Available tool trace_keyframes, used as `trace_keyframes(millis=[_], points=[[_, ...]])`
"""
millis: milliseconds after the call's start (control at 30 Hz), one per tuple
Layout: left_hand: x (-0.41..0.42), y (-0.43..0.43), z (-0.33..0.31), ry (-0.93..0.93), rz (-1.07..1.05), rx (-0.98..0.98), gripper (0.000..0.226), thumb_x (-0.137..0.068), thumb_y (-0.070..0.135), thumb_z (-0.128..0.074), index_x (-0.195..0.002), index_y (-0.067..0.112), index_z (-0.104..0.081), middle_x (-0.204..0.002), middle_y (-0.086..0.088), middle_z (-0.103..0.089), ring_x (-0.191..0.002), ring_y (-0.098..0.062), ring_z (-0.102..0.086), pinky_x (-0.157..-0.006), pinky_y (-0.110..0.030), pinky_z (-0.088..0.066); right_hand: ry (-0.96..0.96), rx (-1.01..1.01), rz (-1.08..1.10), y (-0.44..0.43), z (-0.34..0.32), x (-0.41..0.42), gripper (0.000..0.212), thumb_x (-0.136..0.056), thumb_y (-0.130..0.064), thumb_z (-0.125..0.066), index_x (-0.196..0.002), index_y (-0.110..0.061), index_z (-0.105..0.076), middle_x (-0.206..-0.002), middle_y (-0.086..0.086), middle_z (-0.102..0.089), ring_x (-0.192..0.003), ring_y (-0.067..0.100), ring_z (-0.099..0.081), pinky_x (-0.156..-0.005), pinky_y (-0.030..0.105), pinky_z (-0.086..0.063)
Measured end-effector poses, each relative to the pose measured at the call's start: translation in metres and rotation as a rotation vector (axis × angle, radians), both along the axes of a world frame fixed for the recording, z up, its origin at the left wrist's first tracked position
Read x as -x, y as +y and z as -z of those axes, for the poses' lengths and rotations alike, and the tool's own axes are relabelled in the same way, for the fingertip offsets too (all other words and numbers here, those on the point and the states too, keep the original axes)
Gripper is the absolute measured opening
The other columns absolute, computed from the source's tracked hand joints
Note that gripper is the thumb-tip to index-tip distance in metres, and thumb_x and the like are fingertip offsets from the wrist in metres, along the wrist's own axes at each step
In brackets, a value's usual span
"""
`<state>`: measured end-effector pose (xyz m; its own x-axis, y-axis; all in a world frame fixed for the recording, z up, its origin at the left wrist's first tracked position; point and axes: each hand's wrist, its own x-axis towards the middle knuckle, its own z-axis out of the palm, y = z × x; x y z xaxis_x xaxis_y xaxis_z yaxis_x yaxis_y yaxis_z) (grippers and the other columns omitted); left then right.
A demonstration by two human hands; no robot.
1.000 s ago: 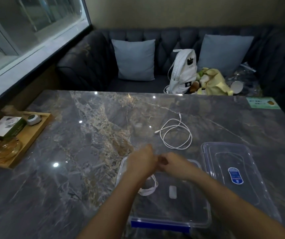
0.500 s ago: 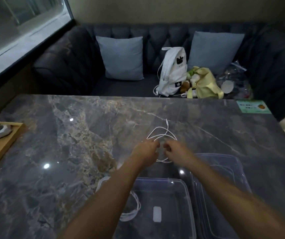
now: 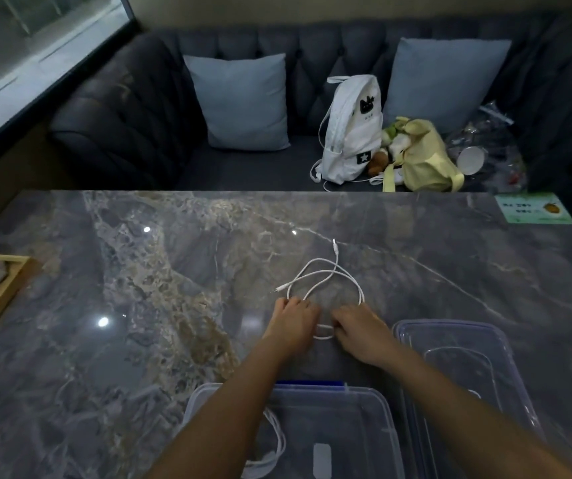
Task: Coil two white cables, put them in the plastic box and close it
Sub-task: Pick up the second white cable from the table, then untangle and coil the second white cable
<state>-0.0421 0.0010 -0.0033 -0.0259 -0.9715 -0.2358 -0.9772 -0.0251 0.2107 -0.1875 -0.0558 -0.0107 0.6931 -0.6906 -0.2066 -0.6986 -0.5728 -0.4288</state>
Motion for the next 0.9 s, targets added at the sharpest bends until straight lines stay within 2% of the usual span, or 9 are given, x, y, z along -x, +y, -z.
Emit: trace_keyframes(millis=[133,267,400,533,600,667,733,800,900], points=[[-0.006,-0.006,-0.030,0.199,-0.107,0.103,0.015,-0.092,0.022,-0.047,-0.101,0.012,-0.054,-0.102,-0.009,-0.067,-0.100,-0.024,-0.058,-0.093,-0.034,-0.029,-0.256,-0.046,0.180,-0.012,-0.022,0.002,0.007,-0.086,-0.018,-0.057,-0.085,-0.013,-0.061,-0.088,0.008,-0.068,-0.085,0.027,-0.059,-0.077,0.035,-0.045],[-0.012,-0.006,-0.071,0.443,-0.233,0.208,0.026,-0.093,0.031,-0.051,-0.083,0.008,-0.059,-0.079,-0.012,-0.065,-0.077,-0.029,-0.058,-0.067,-0.034,-0.038,-0.534,-0.059,0.271,-0.018,-0.060,0.000,0.005,-0.082,-0.019,-0.065,-0.081,-0.014,-0.065,-0.073,-0.003,-0.063,-0.067,0.013,-0.056,-0.063,0.024,-0.041],[-0.023,-0.001,-0.105,0.590,-0.304,0.266,0.032,-0.090,0.034,-0.056,-0.064,0.015,-0.055,-0.055,0.005,-0.046,-0.050,-0.008,-0.041,-0.050,-0.024,-0.032,-0.705,-0.022,0.295,-0.022,-0.096,0.001,0.003,-0.080,-0.017,-0.068,-0.077,-0.016,-0.066,-0.065,-0.005,-0.061,-0.059,0.007,-0.054,-0.056,0.011,-0.039],[-0.024,0.008,-0.138,0.905,-0.410,0.320,0.032,-0.091,0.028,-0.054,-0.061,0.017,-0.054,-0.051,0.007,-0.041,-0.039,0.000,-0.035,-0.042,-0.016,-0.031,-0.762,0.002,0.350,-0.021,-0.118,0.003,0.001,-0.082,-0.019,-0.064,-0.083,-0.019,-0.064,-0.072,-0.012,-0.059,-0.069,0.009,-0.057,-0.063,0.013,-0.044],[-0.021,0.011,-0.155,1.056,-0.486,0.350,0.033,-0.092,0.027,-0.054,-0.061,0.016,-0.053,-0.044,0.010,-0.039,-0.035,0.000,-0.031,-0.038,-0.016,-0.027,-0.770,0.091,0.409,-0.017,-0.126,0.003,0.013,-0.084,-0.021,-0.063,-0.095,-0.015,-0.062,-0.088,-0.004,-0.058,-0.085,0.016,-0.056,-0.076,0.025,-0.047],[-0.019,0.011,-0.171,1.186,-0.534,0.374,0.033,-0.093,0.026,-0.052,-0.061,0.015,-0.051,-0.039,0.012,-0.036,-0.034,-0.003,-0.029,-0.036,-0.017,-0.023,-0.767,0.284,0.437,-0.009,-0.133,0.002,0.025,-0.083,-0.020,-0.065,-0.105,-0.009,-0.059,-0.103,0.005,-0.056,-0.099,0.018,-0.050,-0.089,0.035,-0.041],[-0.017,0.010,-0.188,1.322,-0.566,0.392,0.033,-0.095,0.025,-0.049,-0.064,0.014,-0.050,-0.041,0.010,-0.035,-0.035,-0.004,-0.027,-0.036,-0.017,-0.021,-0.833,0.384,0.391,0.005,-0.142,0.000,0.025,-0.082,-0.016,-0.066,-0.105,-0.008,-0.059,-0.104,0.006,-0.056,-0.099,0.010,-0.044,-0.090,0.028,-0.036],[-0.016,0.008,-0.205,1.470,-0.580,0.409,0.031,-0.097,0.021,-0.044,-0.068,0.012,-0.049,-0.042,0.009,-0.035,-0.036,-0.004,-0.027,-0.036,-0.016,-0.020,-0.892,0.284,0.285,0.018,-0.152,-0.005,0.020,-0.083,-0.016,-0.064,-0.101,-0.010,-0.060,-0.100,0.004,-0.059,-0.086,-0.001,-0.046,-0.083,0.009,-0.035],[-0.014,0.005,-0.230,1.688,-0.555,0.406,0.030,-0.099,0.019,-0.037,-0.072,0.011,-0.047,-0.046,0.006,-0.035,-0.040,-0.006,-0.028,-0.040,-0.017,-0.023,-0.888,-0.104,0.118,0.034,-0.170,-0.017,0.031,-0.081,-0.028,-0.065,-0.110,-0.023,-0.056,-0.106,-0.006,-0.061,-0.093,-0.011,-0.053,-0.080,0.010,-0.038]])
